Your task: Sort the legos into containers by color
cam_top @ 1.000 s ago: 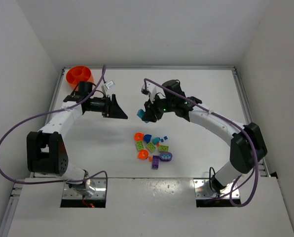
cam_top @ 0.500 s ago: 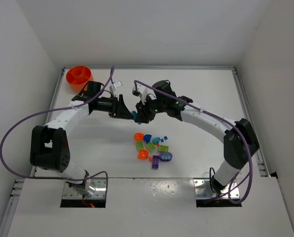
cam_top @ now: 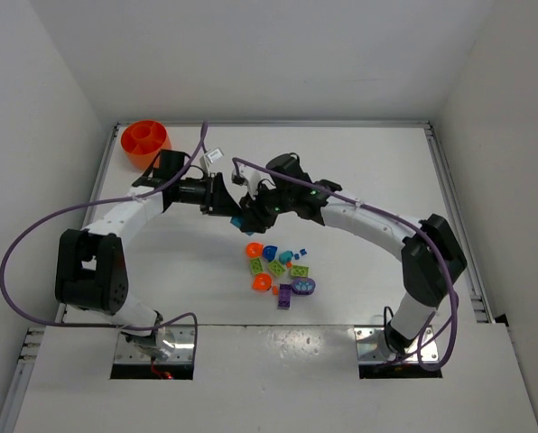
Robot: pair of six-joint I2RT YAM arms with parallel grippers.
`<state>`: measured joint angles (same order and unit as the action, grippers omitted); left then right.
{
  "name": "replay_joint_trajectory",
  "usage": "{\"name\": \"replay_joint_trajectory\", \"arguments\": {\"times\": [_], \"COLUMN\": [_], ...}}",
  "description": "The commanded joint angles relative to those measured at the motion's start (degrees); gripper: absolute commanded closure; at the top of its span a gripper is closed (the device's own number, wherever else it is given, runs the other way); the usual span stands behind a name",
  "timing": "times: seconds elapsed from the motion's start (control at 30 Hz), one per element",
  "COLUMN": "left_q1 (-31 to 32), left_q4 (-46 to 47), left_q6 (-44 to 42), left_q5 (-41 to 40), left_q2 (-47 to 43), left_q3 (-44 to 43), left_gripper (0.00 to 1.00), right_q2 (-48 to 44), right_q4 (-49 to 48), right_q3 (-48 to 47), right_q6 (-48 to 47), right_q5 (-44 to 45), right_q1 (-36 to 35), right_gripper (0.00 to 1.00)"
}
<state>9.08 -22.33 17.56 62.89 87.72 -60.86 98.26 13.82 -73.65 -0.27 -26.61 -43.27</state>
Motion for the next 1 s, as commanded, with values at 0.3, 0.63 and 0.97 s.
{"name": "replay_joint_trajectory", "arguments": {"times": [0.3, 0.63, 0.97], "left_q1": [0.5, 0.5, -3.2], "left_q4": [2.8, 3.3, -0.7], "left_q6": [1.4, 1.4, -4.3], "left_q5": [0.8, 0.8, -7.5], "left_q2": [-3.3, -3.3, -8.5], "left_q3": [2.8, 2.8, 0.8], "left_gripper": [0.47, 0.68, 0.94], "right_q2": [-0.3, -0.9, -5.1], "right_q4": [-2.8, -2.8, 1.4], "right_q3": [-3.7, -3.7, -3.2], "right_q6": [-0.7, -0.7, -4.4], "right_q5": [6.3, 5.5, 5.0], "right_q1": [-0.2, -0.2, 2.3], "right_gripper": [1.0, 1.0, 0.38]}}
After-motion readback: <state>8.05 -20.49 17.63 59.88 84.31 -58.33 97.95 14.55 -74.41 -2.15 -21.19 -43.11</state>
